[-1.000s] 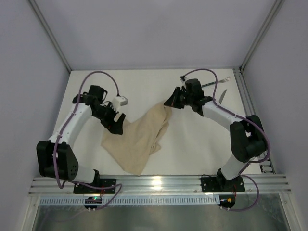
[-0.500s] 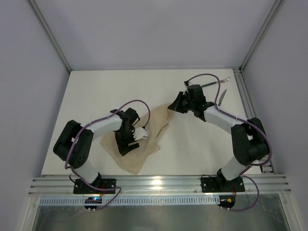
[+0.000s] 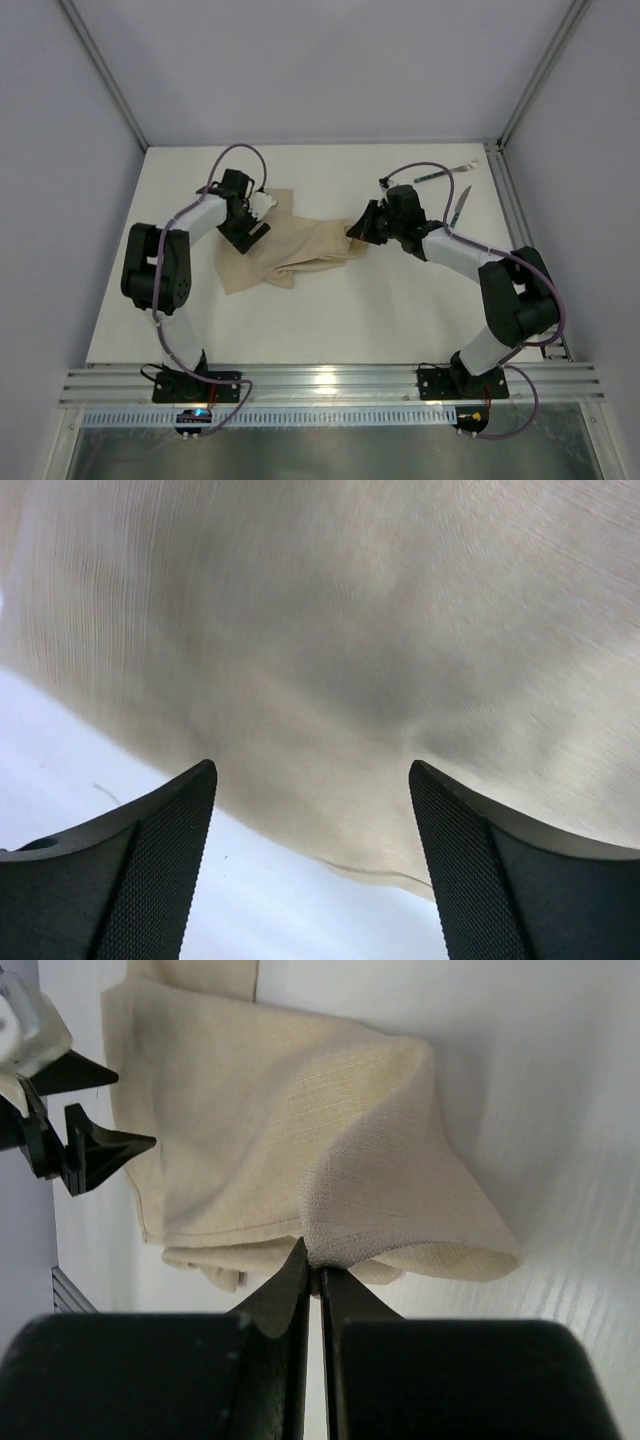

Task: Fold the napkin into a case and place the utensils inside
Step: Pick up the crumpled napkin from the center of the board.

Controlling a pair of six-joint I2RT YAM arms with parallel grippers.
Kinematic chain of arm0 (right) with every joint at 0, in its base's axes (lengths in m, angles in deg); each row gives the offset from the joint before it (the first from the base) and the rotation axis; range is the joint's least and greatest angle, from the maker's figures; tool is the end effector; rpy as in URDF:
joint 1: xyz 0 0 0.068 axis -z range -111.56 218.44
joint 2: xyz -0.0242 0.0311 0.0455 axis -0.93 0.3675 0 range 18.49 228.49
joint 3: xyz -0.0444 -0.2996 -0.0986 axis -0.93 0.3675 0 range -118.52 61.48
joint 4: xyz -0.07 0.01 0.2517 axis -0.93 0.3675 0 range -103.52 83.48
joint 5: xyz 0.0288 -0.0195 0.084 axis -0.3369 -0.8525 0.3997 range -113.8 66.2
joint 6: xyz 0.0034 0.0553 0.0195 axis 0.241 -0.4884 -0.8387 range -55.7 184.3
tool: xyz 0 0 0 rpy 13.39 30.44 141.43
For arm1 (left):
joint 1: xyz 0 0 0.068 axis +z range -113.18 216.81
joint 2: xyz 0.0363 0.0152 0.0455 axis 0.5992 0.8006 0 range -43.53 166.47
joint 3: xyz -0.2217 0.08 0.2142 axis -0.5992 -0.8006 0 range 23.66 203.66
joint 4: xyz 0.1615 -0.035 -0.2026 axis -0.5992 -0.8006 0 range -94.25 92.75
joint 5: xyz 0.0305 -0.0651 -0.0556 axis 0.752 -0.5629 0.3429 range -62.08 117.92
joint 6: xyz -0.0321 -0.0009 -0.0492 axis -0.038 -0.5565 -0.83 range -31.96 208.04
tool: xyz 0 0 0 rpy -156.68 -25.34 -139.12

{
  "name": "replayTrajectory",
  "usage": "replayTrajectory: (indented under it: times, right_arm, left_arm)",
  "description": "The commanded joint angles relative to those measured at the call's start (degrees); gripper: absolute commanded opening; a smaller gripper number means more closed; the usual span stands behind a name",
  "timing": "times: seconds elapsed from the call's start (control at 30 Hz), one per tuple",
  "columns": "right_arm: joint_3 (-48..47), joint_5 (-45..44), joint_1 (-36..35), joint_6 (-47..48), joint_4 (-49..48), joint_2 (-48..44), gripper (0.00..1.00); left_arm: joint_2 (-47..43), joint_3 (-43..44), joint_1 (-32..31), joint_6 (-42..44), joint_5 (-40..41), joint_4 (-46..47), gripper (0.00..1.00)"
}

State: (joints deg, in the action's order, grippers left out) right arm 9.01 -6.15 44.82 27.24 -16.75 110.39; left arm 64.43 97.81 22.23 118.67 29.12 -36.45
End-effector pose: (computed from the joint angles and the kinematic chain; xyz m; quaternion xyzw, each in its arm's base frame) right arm 0.3157 0.1520 0.2474 0.0342 0.8833 0.3439 0.3167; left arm 0.3746 -0.0965 0.2114 0.3787 0.9136 0.0309 0.1448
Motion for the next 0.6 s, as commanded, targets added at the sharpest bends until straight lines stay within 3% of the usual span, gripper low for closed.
replayTrajectory:
  times: [0.0, 0.17, 0.33, 0.57]
  right_arm:
    - [-0.09, 1.69, -1.17, -0.47, -3.37, 0.12, 0.04]
    - [-0.35, 2.3, -1.61, -0.12, -3.72, -0.14, 0.04]
    - [-1.06, 2.92, -1.78, 0.32, -3.46, -0.23, 0.04]
    - [-0.8, 2.48, -1.78, 0.94, -2.58, -0.67, 0.04]
  left_arm:
    - [-8.98, -1.19, 0.35, 2.93, -9.34, 2.82, 0.81]
    - [-17.34, -6.11, 0.0, 6.01, -19.73, -9.65, 0.81]
    - [-15.07, -16.12, -0.79, 10.58, -12.8, -10.02, 0.74]
    - [-11.02, -19.3, -0.79, 10.41, -8.32, -4.58, 0.77]
